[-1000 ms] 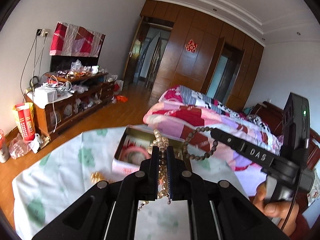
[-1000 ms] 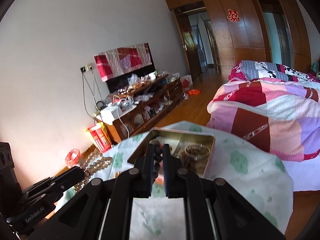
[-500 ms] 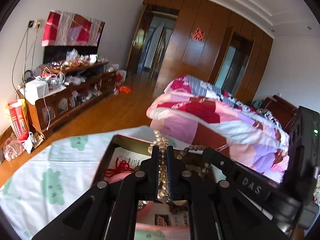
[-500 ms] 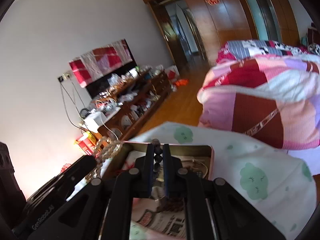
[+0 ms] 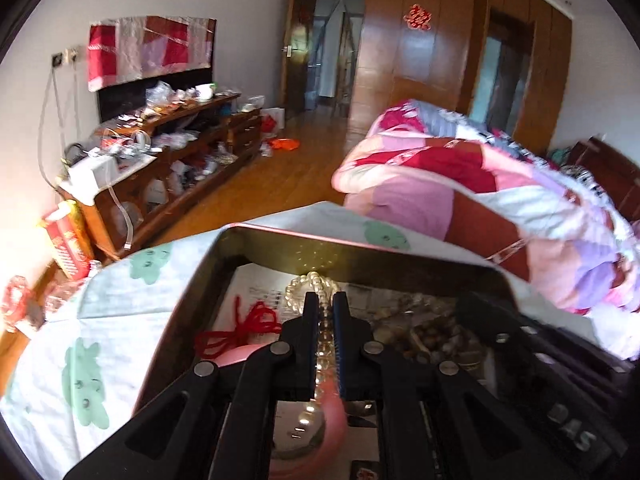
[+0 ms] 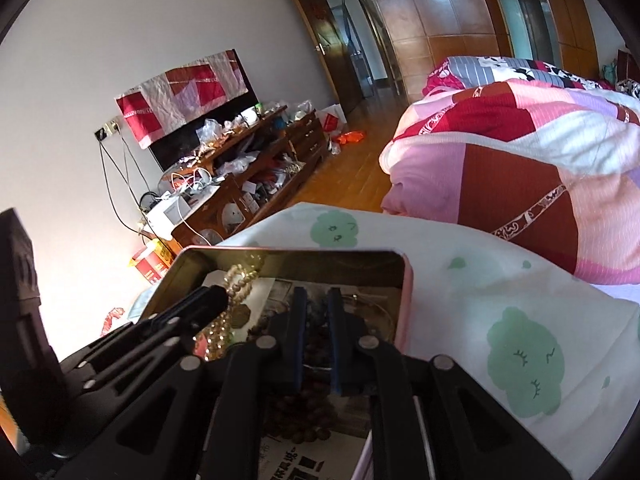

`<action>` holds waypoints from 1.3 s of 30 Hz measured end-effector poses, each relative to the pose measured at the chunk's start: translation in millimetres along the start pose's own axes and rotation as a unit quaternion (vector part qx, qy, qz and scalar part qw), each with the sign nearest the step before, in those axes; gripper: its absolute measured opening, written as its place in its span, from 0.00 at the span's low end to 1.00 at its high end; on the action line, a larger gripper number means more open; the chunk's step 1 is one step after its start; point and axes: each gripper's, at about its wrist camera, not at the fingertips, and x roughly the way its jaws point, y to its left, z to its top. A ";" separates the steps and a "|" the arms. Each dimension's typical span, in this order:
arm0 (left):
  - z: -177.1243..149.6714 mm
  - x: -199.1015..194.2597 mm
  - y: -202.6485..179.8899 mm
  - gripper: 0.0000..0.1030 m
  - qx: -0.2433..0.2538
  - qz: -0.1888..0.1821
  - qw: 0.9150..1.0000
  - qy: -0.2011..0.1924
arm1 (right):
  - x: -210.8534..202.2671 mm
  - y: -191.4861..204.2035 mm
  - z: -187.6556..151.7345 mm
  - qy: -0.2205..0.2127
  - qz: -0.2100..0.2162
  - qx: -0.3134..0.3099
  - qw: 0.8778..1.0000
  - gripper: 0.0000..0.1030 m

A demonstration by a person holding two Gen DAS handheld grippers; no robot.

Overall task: Organize jewelry
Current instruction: 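Carry the pearl necklace and bead bracelet into the pink tin with both grippers, then open both grippers to release the jewelry in the tin, then withdraw both grippers from the tin toward the remaining jewelry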

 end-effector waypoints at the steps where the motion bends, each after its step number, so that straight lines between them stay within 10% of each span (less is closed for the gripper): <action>1: 0.1 1.9 -0.7 0.06 0.003 0.012 1.000 0.004 | -1.0 0.5 0.8 -0.003 -0.003 -0.003 1.000 0.19; 5: 0.9 0.9 -5.8 0.14 0.010 0.024 1.000 0.016 | -13.7 -1.3 4.2 -0.034 -0.002 0.004 0.999 0.65; 9: 2.6 -15.8 -7.2 0.68 0.001 0.022 1.000 0.002 | -36.0 3.3 6.8 -0.083 -0.007 -0.003 0.997 0.70; 11: 2.6 -28.6 -6.5 0.75 -0.011 0.026 0.999 -0.016 | -46.7 4.0 5.1 -0.099 -0.020 0.000 0.995 0.70; 19: -8.6 -58.5 -12.9 0.75 0.009 0.057 0.998 -0.012 | -78.1 2.2 -10.7 -0.114 -0.090 0.005 0.989 0.70; 39: -85.2 -132.6 1.1 0.75 -0.022 0.078 0.996 0.029 | -136.0 22.0 -63.6 -0.074 -0.092 -0.011 0.993 0.74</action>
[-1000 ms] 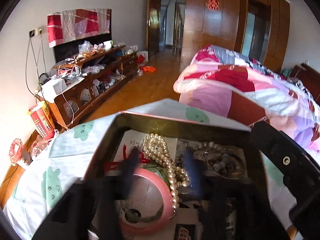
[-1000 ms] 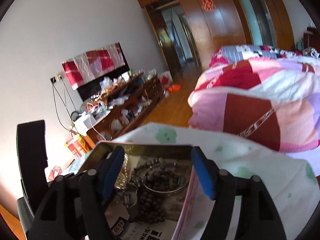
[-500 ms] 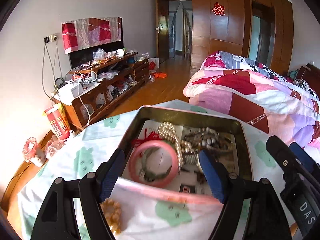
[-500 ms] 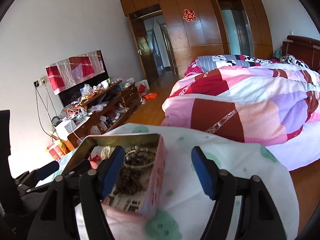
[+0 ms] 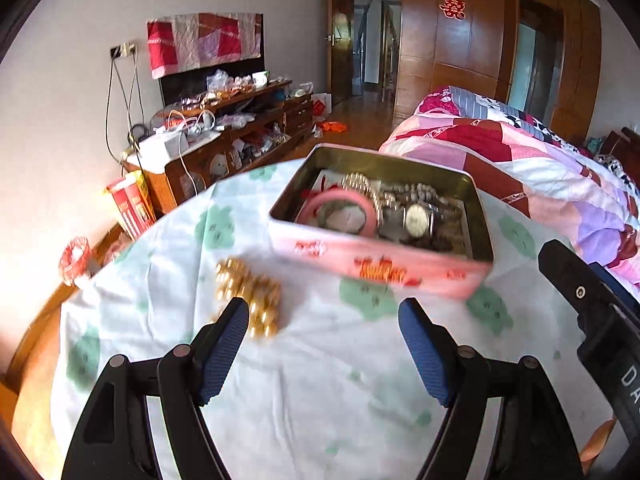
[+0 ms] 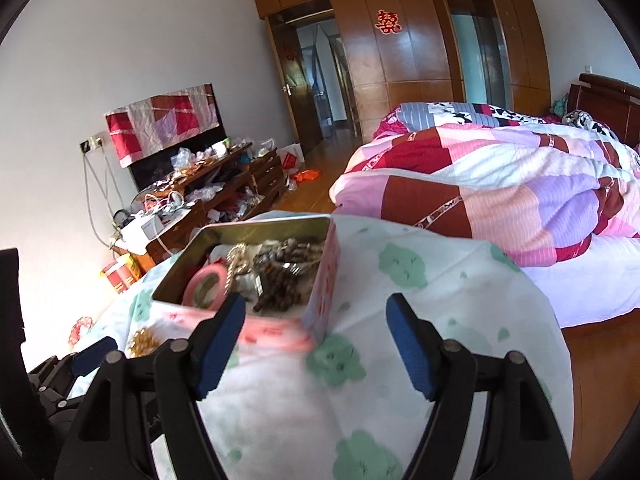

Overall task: Organize jewelry
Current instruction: 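Withdraw both grippers from the tin toward the remaining jewelry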

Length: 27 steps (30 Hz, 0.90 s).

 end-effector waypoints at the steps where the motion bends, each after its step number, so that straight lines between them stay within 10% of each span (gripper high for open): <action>1: -3.5 -2.4 1.7 0.75 -0.001 0.002 1.000 0.001 | -4.0 1.4 -3.0 0.001 0.001 -0.003 1.000 0.74; 27: -80.8 -53.9 91.8 0.75 -0.067 0.040 0.997 0.016 | -49.1 46.3 -50.6 0.028 0.048 -0.060 0.997 0.74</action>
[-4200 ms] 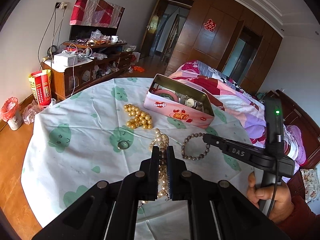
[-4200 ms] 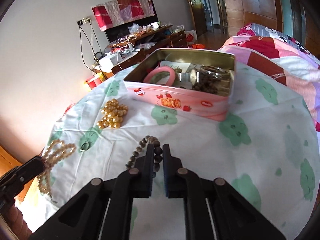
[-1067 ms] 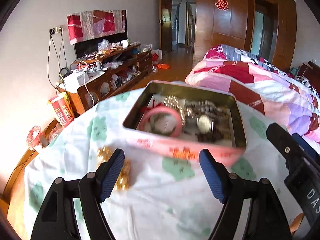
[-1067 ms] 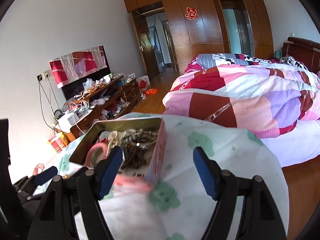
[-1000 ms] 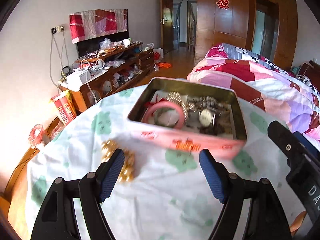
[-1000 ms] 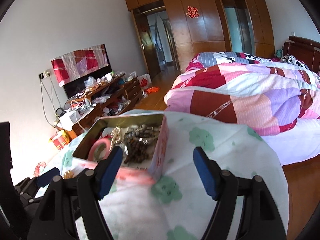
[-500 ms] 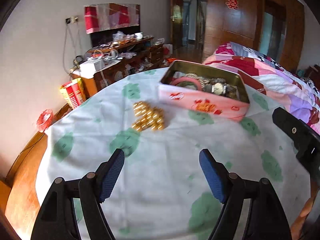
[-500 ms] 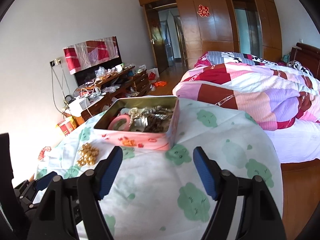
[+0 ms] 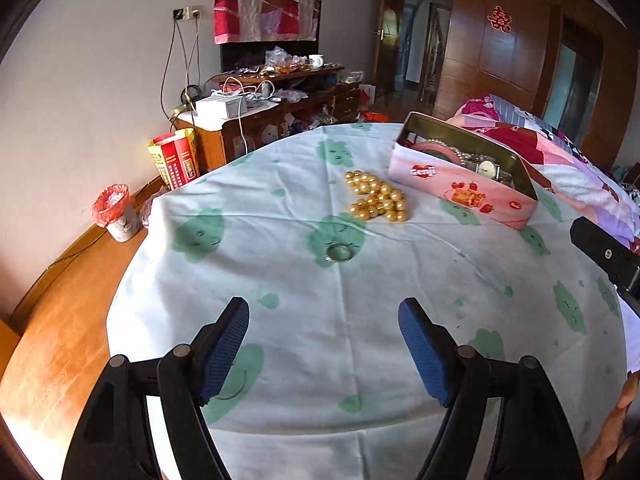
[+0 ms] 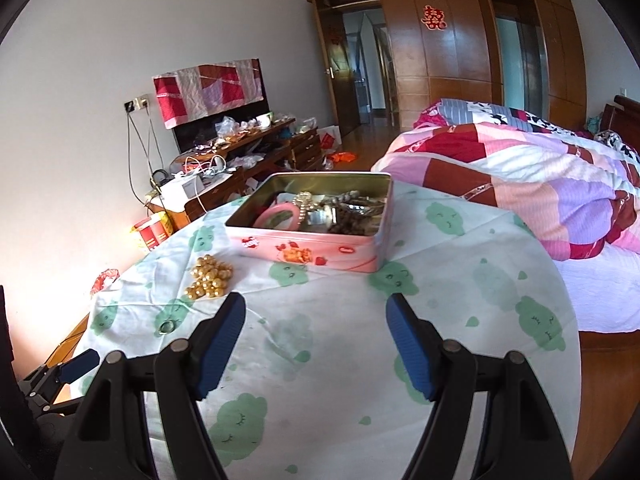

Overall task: Organize jewelry
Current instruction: 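Withdraw both grippers from the tin toward the remaining jewelry, then grasp the gold bead strand with the right gripper while the left grasps the silver ring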

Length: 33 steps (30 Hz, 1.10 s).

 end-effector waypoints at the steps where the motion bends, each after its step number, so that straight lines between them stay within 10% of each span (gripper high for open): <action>1: -0.7 0.2 3.5 0.75 -0.003 0.003 1.000 0.001 | -0.3 1.8 -1.2 0.000 0.000 -0.003 1.000 0.74; 19: 1.4 17.8 29.2 0.75 -0.024 0.010 0.999 0.021 | 26.8 37.4 -8.5 0.054 0.068 -0.043 0.995 0.59; 33: 10.4 25.6 37.7 0.75 0.007 -0.009 1.000 0.025 | 161.5 112.0 29.1 0.151 0.117 -0.114 0.975 0.64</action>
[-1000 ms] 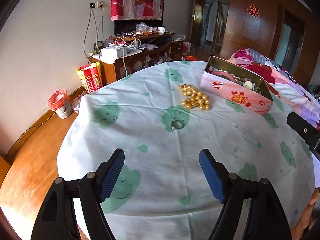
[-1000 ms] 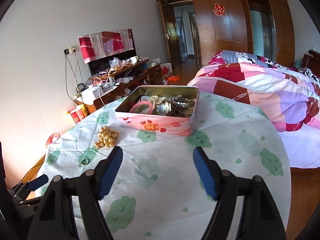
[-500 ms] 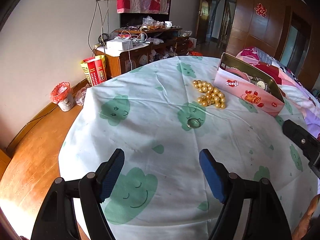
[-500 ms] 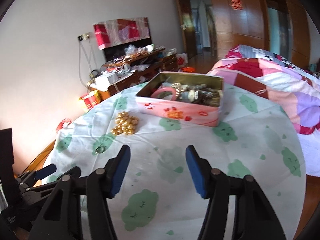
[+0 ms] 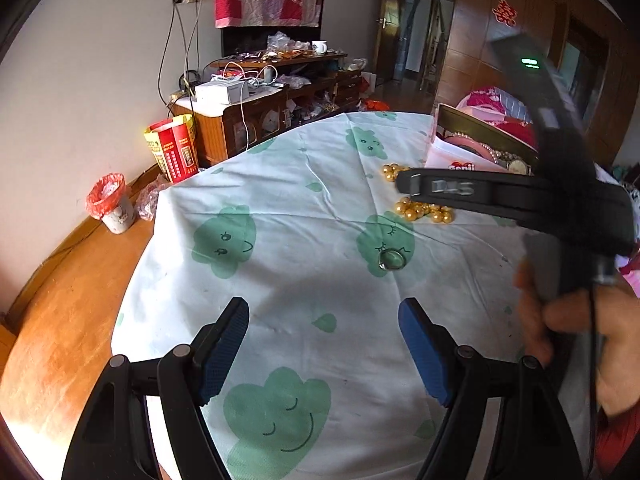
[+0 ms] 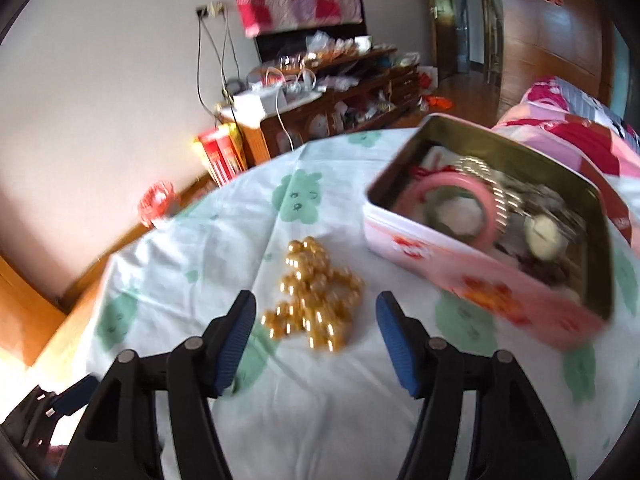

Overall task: Organize jewelry
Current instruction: 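Grasp the gold bead strand with the right gripper while the left grasps the silver ring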

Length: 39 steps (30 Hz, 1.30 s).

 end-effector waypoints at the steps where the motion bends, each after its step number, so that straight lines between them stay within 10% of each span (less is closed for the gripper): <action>1: 0.5 0.1 -0.6 0.75 0.005 0.000 1.000 0.000 | 10.4 3.9 2.3 0.011 -0.003 -0.011 1.000 0.64; 4: 4.2 1.8 0.1 0.75 0.006 -0.013 1.000 0.004 | 31.1 9.5 2.5 0.038 -0.030 -0.032 0.998 0.60; 7: 8.4 4.2 2.4 0.75 -0.009 -0.035 0.999 0.006 | 26.8 9.2 -2.9 0.029 -0.047 -0.052 0.997 0.25; 17: 26.4 28.3 -22.7 0.74 -0.014 -0.082 0.996 0.019 | -54.8 -33.8 -48.8 -0.002 -0.028 0.006 1.000 0.13; 21: 30.7 43.1 -32.1 0.56 -0.006 -0.077 0.996 0.046 | -79.3 -41.9 -64.8 -0.020 -0.028 0.031 0.999 0.13; 30: 32.8 48.1 -40.5 0.55 0.025 -0.057 0.997 0.047 | -68.4 -50.6 -80.3 0.006 -0.009 0.074 0.997 0.13; 39: 34.6 47.8 -29.2 0.20 -0.005 -0.069 0.997 0.046 | -72.4 -57.8 -86.4 0.008 -0.004 0.088 0.996 0.14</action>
